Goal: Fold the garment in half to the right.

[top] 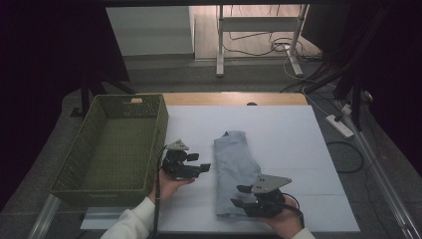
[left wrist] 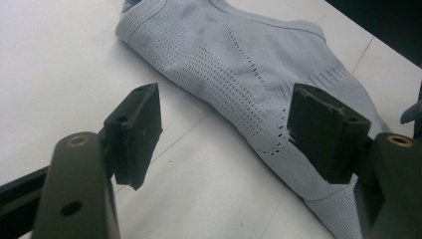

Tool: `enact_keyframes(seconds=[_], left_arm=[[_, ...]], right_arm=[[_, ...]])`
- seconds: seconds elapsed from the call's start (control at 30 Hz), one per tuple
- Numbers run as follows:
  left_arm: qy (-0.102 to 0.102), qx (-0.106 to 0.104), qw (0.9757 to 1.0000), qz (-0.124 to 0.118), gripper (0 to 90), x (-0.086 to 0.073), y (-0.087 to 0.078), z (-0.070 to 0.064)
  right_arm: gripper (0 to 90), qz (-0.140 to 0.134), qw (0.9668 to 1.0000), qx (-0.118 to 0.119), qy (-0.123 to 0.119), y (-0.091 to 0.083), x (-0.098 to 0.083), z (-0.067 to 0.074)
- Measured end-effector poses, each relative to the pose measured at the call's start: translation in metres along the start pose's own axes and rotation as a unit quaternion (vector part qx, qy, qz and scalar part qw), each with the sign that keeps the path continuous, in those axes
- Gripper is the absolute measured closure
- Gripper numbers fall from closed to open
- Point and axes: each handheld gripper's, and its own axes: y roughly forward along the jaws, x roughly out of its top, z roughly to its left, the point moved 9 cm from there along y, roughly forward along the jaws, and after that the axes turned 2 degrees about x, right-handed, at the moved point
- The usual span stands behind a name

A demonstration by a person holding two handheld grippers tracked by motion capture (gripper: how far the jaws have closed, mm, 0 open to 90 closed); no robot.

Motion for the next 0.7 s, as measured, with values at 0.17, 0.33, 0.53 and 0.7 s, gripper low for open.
enact_keyframes(seconds=[0.17, 0.33, 0.53, 0.7], left_arm=[[0.000, 0.001, 1.0000, -0.005, 30.4, 0.002, -0.002, 0.001], [0.000, 0.002, 1.0000, -0.001, 30.3, 0.000, -0.002, 0.001], [0.000, 0.004, 1.0000, -0.004, 30.3, -0.001, -0.005, 0.002], [-0.001, 0.004, 1.0000, -0.005, 30.3, 0.000, -0.005, 0.002]], right_arm=[[50.2, 0.001, 1.0000, 0.005, 0.005, 0.001, -0.002, 0.000], [49.5, 0.006, 1.0000, 0.004, -0.005, 0.002, 0.000, 0.001], [49.4, 0.006, 0.9999, 0.012, -0.006, 0.004, 0.001, 0.004], [48.8, 0.011, 0.9996, 0.021, -0.014, 0.002, 0.001, 0.013]])
